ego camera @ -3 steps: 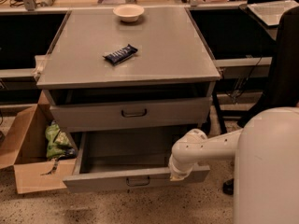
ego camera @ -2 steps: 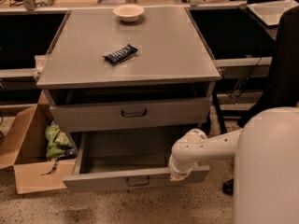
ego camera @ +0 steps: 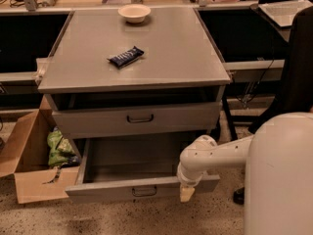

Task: Open middle drawer

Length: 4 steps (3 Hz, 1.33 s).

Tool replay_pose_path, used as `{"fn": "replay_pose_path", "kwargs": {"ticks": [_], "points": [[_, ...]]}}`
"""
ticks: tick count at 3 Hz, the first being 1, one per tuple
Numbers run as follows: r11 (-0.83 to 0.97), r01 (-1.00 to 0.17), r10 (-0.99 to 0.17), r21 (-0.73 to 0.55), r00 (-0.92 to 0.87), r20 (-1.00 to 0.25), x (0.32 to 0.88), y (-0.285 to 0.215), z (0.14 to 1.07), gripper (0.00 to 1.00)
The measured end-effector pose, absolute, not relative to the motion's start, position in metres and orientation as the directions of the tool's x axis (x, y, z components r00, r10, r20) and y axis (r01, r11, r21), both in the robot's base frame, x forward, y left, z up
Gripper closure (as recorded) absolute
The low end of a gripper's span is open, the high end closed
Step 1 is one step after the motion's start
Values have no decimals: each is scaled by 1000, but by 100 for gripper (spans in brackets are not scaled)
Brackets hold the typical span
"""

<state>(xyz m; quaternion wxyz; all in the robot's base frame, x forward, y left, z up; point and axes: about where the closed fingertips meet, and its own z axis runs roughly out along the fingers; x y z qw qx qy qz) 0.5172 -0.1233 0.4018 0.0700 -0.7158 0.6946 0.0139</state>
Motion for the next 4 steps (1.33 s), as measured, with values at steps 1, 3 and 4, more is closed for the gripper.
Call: {"fn": "replay_pose_path", "kwargs": {"ticks": [1, 3, 4], "points": [[-25, -996, -993, -81, 35, -117, 517, -123, 402, 0], [-35, -998, -993, -48, 40, -110, 509, -122, 393, 0], [-35, -998, -993, -48, 40, -110, 509, -122, 393, 19]]}}
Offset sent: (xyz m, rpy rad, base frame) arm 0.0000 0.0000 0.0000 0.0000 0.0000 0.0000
